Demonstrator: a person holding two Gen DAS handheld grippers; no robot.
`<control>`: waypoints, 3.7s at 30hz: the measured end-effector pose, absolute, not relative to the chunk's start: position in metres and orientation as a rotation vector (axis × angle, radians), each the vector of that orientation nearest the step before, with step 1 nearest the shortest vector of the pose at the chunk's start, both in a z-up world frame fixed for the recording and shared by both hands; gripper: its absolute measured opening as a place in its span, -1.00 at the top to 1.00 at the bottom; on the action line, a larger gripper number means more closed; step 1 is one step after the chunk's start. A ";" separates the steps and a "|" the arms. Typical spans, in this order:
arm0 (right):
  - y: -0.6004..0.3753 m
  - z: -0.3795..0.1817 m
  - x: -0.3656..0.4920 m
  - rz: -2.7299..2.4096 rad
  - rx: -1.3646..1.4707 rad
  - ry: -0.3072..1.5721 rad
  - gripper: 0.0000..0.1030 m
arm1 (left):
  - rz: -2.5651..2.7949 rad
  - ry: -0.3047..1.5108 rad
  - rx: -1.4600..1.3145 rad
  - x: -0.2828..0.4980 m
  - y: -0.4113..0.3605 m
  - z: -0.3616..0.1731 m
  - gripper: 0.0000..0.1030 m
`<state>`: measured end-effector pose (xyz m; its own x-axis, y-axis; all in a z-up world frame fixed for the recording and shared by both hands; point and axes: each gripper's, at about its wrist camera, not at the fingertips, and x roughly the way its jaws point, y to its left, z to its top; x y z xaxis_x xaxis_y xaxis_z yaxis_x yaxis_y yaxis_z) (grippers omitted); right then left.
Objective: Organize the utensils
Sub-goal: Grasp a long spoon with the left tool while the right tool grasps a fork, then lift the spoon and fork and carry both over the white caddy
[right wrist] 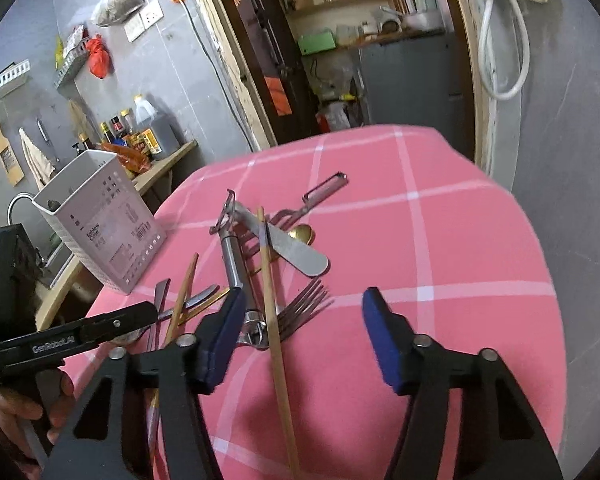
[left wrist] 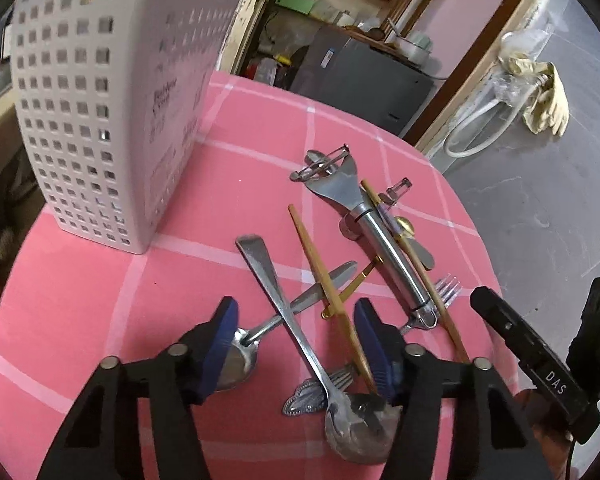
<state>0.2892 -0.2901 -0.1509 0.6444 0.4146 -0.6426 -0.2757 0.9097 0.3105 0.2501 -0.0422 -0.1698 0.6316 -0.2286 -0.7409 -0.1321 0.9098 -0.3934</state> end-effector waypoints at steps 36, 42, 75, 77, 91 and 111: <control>-0.277 -0.174 0.312 0.424 0.269 0.888 0.62 | 0.043 1.008 -0.251 0.284 -0.078 -0.170 0.76; -0.284 -0.177 0.316 0.409 0.316 0.925 0.81 | -0.040 0.989 -0.313 0.280 -0.074 -0.170 0.84; -0.321 -0.166 0.275 0.359 0.372 0.860 0.86 | -0.304 1.257 -0.262 0.297 -0.101 -0.173 0.83; -0.321 -0.166 0.275 0.359 0.374 0.859 0.86 | -0.306 1.271 -0.268 0.301 -0.100 -0.173 0.84; -0.319 -0.092 0.245 0.273 0.154 0.668 0.92 | -0.350 0.940 -0.389 0.248 -0.087 -0.128 0.95; -0.277 0.071 0.220 0.278 -0.038 0.346 0.96 | -0.231 0.610 -0.430 0.228 -0.003 0.000 0.96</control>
